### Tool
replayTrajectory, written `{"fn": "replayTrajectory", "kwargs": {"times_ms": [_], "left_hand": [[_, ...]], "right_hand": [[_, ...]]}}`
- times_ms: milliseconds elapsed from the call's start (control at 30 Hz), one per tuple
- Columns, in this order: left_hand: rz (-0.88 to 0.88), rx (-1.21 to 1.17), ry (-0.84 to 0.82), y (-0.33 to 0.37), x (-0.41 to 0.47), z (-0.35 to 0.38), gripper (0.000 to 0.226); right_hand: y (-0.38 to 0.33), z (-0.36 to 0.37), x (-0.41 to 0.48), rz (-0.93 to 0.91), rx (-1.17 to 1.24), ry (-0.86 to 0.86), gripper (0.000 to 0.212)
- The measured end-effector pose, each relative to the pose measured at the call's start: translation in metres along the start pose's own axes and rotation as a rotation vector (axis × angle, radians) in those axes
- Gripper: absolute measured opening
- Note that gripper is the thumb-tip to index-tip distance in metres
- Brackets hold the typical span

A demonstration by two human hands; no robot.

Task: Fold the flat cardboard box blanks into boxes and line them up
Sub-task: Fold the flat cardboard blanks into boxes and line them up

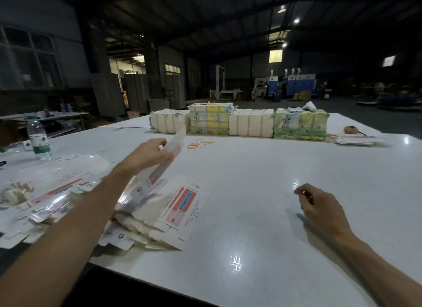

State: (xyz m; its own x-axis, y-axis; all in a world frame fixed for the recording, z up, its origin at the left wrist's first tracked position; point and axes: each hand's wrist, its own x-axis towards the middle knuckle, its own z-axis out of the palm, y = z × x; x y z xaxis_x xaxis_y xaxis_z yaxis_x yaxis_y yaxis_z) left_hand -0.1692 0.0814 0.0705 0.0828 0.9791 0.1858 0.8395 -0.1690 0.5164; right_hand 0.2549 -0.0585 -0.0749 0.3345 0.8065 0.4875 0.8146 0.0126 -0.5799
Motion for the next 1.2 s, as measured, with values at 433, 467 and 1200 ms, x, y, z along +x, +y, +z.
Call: {"fn": "replayTrajectory", "kwargs": {"times_ms": [433,467,1200], "left_hand": [[0.032,-1.236,-0.921,0.163,-0.081,0.212,0.056],[0.03,-1.262,-0.928,0.166,-0.086,0.222,0.058],[0.093,-1.354,-0.836,0.159,-0.095,0.228,0.062]], "right_hand": [[-0.006,-0.018,0.001,-0.139,0.183,0.288,0.017],[-0.006,-0.02,0.001,-0.156,0.204,0.309,0.018],[-0.027,-0.026,0.001,-0.302,0.09,0.106,0.037]]}}
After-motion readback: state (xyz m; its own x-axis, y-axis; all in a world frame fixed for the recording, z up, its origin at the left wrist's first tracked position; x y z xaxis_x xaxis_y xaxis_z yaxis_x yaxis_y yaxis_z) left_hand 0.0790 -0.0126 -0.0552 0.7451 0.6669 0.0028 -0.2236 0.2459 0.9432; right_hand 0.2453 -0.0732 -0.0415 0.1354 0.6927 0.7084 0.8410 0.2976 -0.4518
